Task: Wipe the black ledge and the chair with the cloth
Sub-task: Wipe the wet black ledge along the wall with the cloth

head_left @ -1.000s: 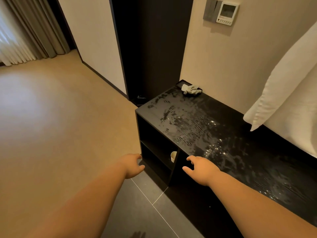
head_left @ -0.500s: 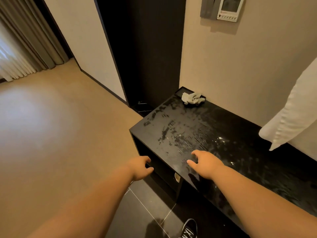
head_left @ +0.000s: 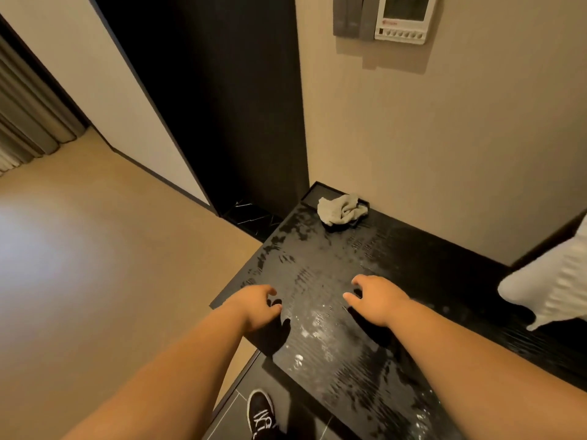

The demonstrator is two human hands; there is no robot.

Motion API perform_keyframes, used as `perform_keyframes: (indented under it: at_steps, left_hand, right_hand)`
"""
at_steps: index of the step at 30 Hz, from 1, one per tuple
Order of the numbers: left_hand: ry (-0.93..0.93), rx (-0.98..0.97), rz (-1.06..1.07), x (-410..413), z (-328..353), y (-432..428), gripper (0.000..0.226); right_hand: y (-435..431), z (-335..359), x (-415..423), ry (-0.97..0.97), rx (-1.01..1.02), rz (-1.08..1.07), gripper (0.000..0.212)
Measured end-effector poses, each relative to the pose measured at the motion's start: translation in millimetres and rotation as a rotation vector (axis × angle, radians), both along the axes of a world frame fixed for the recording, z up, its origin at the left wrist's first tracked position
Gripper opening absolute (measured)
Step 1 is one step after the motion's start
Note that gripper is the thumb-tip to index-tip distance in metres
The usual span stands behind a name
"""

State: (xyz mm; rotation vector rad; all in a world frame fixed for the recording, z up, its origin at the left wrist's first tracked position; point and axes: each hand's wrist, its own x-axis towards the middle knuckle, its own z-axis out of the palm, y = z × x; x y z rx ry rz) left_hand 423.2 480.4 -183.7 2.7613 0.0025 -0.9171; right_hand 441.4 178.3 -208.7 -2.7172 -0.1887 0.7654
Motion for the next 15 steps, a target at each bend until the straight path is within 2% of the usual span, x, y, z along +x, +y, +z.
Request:
perform_keyframes:
  at_steps: [4, 15]
  left_hand:
    - [-0.036, -0.026, -0.014, 66, -16, 14, 0.062]
    - [-0.022, -0.083, -0.356, 219, -30, 36, 0.058]
  right_hand:
    - [8, -13, 28, 0.011, -0.03, -0.086, 0.059]
    - [64, -10, 97, -0.009, -0.077, -0.389, 0.056]
